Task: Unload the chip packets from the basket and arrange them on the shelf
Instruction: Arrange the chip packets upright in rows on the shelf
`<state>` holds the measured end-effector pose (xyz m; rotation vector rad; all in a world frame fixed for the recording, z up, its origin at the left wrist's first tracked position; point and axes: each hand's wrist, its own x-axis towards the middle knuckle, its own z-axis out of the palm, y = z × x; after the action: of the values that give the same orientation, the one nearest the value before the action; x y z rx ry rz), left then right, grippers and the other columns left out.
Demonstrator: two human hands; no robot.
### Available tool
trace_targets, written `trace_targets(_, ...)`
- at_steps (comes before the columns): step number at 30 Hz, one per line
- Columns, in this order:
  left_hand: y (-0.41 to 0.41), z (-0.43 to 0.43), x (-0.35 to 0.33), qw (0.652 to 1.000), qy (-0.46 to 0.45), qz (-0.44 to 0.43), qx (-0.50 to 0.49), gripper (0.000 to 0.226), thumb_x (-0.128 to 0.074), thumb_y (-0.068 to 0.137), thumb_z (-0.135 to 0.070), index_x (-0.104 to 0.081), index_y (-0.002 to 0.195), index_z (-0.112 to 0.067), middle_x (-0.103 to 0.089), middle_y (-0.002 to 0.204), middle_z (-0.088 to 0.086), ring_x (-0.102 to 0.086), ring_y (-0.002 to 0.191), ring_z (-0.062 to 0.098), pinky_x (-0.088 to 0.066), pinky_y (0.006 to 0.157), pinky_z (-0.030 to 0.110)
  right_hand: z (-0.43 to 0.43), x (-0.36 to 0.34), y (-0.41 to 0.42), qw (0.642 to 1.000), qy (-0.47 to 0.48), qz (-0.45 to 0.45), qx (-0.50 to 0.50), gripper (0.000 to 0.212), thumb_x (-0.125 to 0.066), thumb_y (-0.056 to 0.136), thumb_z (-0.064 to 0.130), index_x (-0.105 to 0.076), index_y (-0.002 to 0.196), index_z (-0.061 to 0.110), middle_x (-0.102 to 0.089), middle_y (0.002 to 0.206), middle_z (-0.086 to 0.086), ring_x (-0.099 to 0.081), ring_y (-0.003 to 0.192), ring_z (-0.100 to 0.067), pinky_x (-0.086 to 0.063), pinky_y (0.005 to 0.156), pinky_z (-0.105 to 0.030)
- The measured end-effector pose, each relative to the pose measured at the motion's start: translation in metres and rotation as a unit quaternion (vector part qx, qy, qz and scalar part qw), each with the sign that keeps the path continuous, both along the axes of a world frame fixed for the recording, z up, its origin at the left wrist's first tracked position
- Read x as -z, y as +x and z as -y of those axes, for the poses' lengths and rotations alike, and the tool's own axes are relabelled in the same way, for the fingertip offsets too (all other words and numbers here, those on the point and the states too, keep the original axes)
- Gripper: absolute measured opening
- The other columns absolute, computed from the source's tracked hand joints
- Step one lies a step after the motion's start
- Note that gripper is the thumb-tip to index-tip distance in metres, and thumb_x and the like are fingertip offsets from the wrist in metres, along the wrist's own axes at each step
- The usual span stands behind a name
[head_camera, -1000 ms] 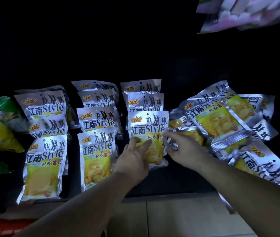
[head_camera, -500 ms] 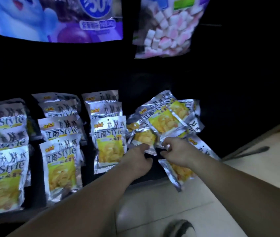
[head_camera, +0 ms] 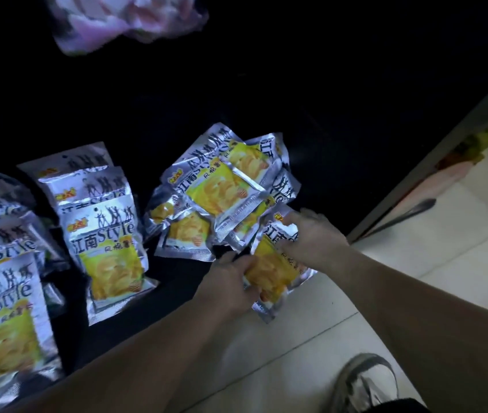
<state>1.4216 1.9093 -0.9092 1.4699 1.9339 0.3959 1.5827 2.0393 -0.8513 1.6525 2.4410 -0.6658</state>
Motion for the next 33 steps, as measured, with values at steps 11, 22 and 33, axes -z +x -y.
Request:
trace_targets(11, -0.01, -0.003, 0.031, 0.998, -0.021, 0.059, 0.031, 0.065, -0.069, 0.082, -0.026, -0.051, 0.143, -0.041, -0.052, 0.14, -0.005, -0.052, 0.127, 0.02, -0.049, 0.105, 0.039, -0.016, 0.023, -0.017, 0.991, -0.06, -0.114, 0.043, 0.021, -0.072, 0.092, 0.024, -0.064, 0.11, 0.03, -0.049, 0.121, 0.002, -0.062, 0.097, -0.02, -0.056, 0.083, -0.035)
trace_targets(22, -0.023, 0.012, 0.004, 0.964, 0.036, 0.194, -0.18, 0.022, -0.075, 0.083, -0.023, -0.054, 0.089, -0.027, -0.071, 0.078, 0.0, -0.068, 0.077, 0.018, -0.057, 0.077, 0.039, 0.019, -0.028, -0.03, 0.969, 0.003, -0.243, -0.05, 0.039, -0.051, 0.077, -0.009, -0.04, 0.078, 0.028, -0.051, 0.072, -0.005, -0.043, 0.064, -0.022, -0.046, 0.054, -0.05)
trace_targets(33, -0.094, 0.093, -0.059, 0.933, 0.108, 0.286, -0.188, 0.03, -0.064, 0.093, 0.005, -0.074, 0.105, -0.02, -0.078, 0.098, 0.0, -0.072, 0.091, 0.013, -0.057, 0.079, 0.028, 0.065, -0.08, -0.099, 0.934, 0.038, -0.306, -0.179, 0.043, -0.047, 0.095, -0.004, -0.059, 0.102, 0.036, -0.059, 0.111, 0.01, -0.06, 0.102, -0.01, -0.054, 0.085, -0.045)
